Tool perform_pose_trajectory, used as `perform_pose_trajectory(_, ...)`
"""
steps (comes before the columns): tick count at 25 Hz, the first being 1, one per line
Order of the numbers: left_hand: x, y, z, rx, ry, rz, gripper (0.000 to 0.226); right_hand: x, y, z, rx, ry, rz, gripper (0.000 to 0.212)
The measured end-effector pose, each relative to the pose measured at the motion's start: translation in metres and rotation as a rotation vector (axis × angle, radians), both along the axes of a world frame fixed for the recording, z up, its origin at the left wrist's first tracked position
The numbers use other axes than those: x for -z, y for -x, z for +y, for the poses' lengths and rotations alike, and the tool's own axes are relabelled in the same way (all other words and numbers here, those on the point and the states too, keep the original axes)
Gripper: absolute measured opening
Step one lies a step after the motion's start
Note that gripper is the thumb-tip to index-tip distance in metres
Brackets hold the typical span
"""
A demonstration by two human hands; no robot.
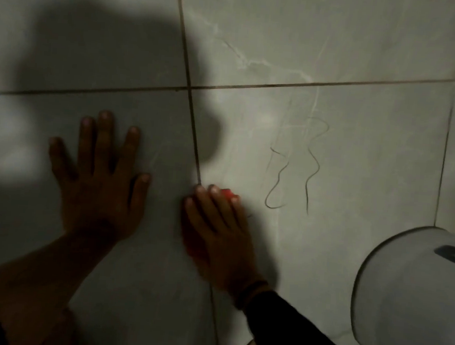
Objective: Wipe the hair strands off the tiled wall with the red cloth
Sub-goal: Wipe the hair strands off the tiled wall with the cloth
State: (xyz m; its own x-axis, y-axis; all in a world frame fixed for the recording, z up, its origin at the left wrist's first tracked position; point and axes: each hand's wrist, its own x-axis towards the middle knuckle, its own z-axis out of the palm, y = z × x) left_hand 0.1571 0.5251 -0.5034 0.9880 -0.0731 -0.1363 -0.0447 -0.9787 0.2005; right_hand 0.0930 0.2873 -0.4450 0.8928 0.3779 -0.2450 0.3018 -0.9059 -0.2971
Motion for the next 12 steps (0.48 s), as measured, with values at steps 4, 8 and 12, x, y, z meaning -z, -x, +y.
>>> perform_pose_trajectory(4,0.004,-0.001,0.000,0.030,-0.001,-0.011,0.078,0.026,-0.075,-0.015,0.549,0.091,-0.159,0.069)
perform_pose_trajectory(8,0.004,0.000,0.001,0.013,0.054,-0.002,0.078,0.023,0.001,0.002,0.179,-0.020,-0.066,0.067)
perform_pose_trajectory(12,0.003,0.001,0.002,0.026,0.070,-0.018,0.077,0.013,0.026,-0.098,0.127,0.117,0.008,0.061)
